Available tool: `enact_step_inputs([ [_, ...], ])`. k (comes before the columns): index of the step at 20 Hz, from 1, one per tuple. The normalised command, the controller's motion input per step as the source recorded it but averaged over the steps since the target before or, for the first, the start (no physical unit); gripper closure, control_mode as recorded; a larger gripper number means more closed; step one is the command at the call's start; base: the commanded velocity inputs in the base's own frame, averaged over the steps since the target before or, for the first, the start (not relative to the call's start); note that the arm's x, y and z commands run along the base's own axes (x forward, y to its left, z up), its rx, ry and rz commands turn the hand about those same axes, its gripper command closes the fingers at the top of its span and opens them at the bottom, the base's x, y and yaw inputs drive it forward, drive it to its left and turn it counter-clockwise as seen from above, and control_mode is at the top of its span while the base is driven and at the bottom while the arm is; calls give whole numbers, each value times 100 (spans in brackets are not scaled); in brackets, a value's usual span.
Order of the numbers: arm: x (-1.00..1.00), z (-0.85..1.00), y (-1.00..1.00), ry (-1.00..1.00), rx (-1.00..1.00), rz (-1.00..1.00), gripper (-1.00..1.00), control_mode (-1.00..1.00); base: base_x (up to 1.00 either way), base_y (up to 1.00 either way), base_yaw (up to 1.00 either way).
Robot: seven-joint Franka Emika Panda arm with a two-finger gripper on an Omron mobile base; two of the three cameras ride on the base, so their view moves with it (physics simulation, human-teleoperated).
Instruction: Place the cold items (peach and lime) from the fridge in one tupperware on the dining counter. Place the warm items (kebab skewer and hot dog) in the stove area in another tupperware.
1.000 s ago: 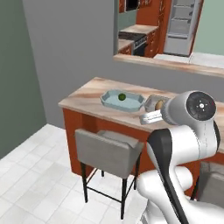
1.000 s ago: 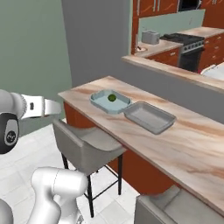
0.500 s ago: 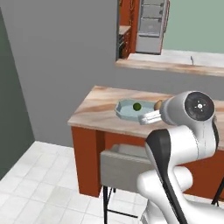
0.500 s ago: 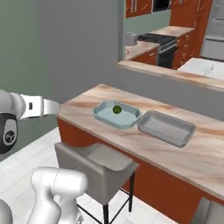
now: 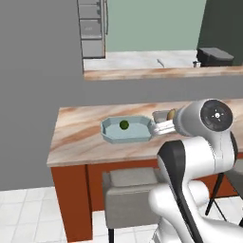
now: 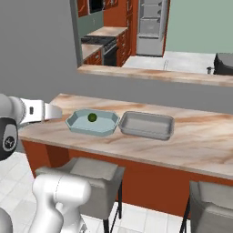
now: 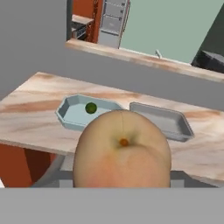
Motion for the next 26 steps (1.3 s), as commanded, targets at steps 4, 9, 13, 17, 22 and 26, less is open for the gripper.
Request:
enact_step_inputs([
  [4, 25, -1, 0, 7, 5, -4, 100, -100, 75, 17, -28],
  [9, 100, -7, -9, 47, 26, 1, 100, -100, 0, 0, 0],
  [13, 100, -41, -2, 54, 18, 4, 100, -100, 0, 0, 0],
  [17, 97, -82, 0, 46, 0, 0, 100, -100, 0, 0, 0],
  [22, 95, -79, 0, 34, 0, 0, 100, -100, 0, 0, 0],
  [26, 99, -65, 0, 20, 0, 0, 100, -100, 0, 0, 0],
])
